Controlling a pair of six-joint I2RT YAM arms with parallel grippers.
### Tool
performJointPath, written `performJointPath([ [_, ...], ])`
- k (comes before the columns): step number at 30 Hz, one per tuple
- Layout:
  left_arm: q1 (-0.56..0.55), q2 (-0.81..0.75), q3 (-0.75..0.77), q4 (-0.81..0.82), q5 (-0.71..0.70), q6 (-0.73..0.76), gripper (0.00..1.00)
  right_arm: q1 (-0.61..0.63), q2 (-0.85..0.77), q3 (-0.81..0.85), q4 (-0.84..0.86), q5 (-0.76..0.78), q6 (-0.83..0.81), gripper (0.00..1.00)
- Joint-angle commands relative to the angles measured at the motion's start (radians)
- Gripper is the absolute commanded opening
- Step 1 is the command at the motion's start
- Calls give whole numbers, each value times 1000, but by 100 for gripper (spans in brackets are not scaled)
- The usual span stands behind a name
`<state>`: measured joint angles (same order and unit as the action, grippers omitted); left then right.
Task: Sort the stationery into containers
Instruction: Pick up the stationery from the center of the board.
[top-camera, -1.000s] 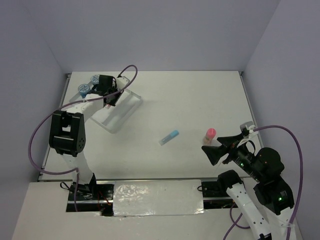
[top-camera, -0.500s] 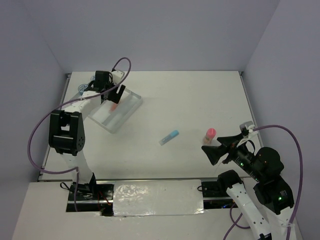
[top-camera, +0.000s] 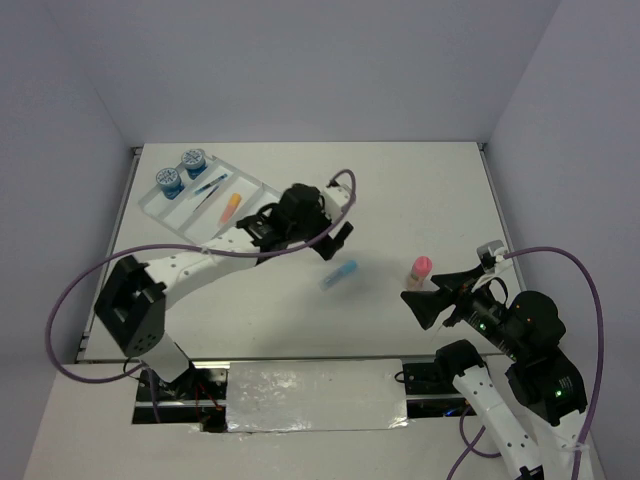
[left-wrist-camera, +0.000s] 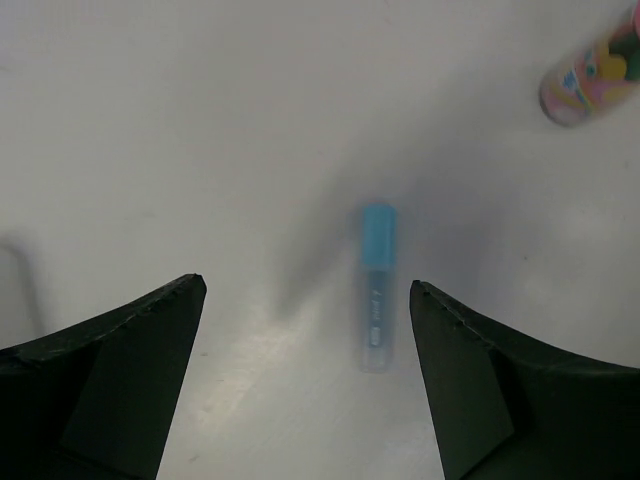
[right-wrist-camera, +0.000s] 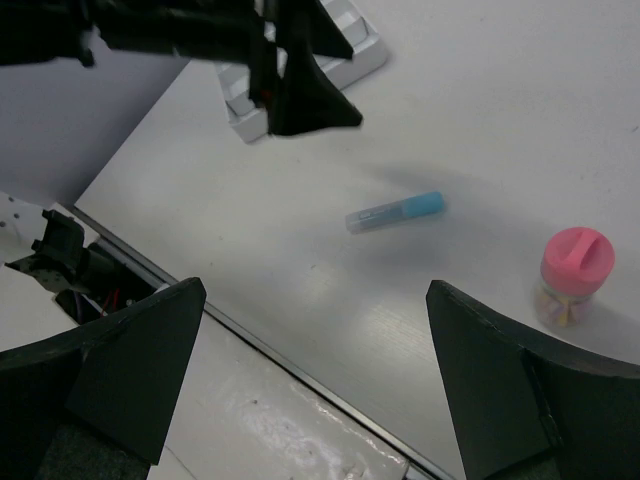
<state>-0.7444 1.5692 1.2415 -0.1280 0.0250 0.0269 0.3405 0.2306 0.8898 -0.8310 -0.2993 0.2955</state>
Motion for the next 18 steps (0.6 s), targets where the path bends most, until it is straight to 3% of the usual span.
performJointPath([
  [1, -91, 118, -25, -8, -40, -91, 96, 2, -4, -3, 30, -26, 22, 100],
  [9, -165, 330, 44, -19, -33, -104, 83, 3, -17, -29, 52, -34, 53, 100],
  [18, -176, 402, 12, 22, -66, -114, 68, 3, -7, -48, 67, -34, 45, 100],
])
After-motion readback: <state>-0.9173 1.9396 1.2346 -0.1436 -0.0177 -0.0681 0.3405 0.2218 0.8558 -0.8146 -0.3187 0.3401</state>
